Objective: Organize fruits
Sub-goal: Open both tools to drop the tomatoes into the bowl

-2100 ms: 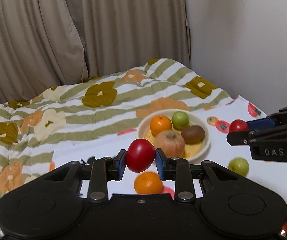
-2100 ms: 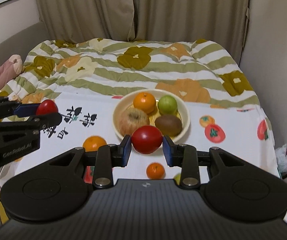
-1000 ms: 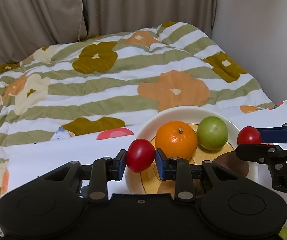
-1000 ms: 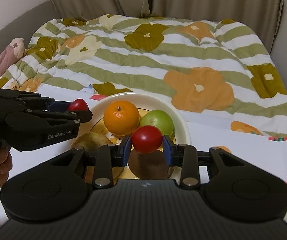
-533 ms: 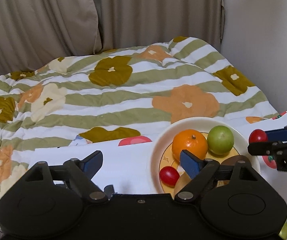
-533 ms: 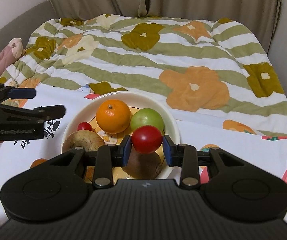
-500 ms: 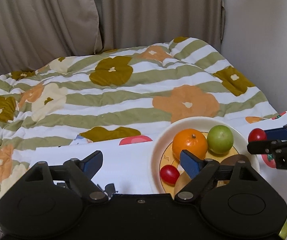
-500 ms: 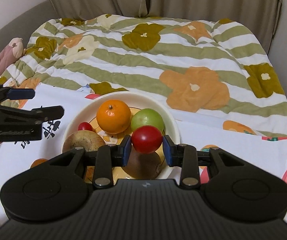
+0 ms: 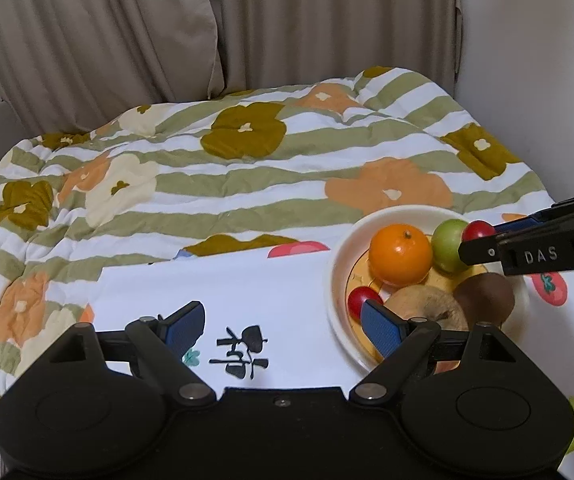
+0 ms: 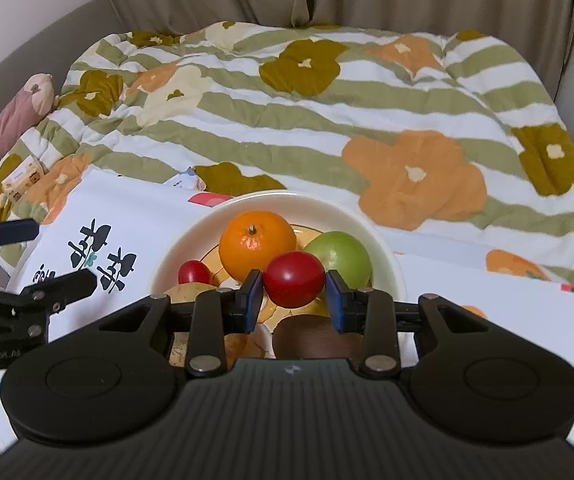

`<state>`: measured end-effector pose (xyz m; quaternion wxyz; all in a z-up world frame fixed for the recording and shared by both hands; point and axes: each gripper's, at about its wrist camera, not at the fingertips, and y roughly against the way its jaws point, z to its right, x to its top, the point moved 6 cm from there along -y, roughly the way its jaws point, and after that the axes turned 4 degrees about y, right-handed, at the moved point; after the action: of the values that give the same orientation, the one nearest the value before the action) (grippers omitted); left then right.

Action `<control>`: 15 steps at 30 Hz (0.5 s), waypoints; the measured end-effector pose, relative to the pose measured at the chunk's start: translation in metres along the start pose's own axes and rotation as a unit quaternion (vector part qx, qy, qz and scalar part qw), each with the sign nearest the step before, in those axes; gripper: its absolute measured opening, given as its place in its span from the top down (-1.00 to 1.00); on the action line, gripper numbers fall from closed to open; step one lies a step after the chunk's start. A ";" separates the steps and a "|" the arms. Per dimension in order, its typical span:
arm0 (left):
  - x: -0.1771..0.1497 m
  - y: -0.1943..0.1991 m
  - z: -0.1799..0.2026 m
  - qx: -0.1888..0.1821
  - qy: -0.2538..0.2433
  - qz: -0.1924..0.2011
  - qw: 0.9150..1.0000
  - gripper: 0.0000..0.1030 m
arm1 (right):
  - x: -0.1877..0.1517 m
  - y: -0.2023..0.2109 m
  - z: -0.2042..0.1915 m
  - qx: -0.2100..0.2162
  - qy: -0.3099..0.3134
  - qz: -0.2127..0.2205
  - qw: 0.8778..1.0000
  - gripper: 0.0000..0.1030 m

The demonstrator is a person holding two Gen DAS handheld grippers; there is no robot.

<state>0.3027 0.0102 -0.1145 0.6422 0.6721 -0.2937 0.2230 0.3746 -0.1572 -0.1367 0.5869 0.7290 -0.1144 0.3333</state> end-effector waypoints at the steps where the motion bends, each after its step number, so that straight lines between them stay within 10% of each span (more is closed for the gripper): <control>1: -0.001 0.001 -0.001 0.001 0.000 -0.001 1.000 -0.72 | 0.000 -0.001 0.000 0.002 -0.001 -0.001 1.000 0.05; 6: -0.005 0.005 0.000 0.003 0.000 0.000 1.000 -0.72 | 0.000 0.008 -0.005 0.007 0.004 0.024 1.000 -0.83; 15: -0.013 0.021 -0.001 -0.002 0.007 0.008 1.000 -0.72 | -0.007 0.029 -0.009 -0.010 -0.001 0.035 0.999 -0.91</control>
<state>0.2792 0.0126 -0.1078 0.6440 0.6667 -0.2949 0.2318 0.3496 -0.1583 -0.1180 0.5818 0.7194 -0.1436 0.3512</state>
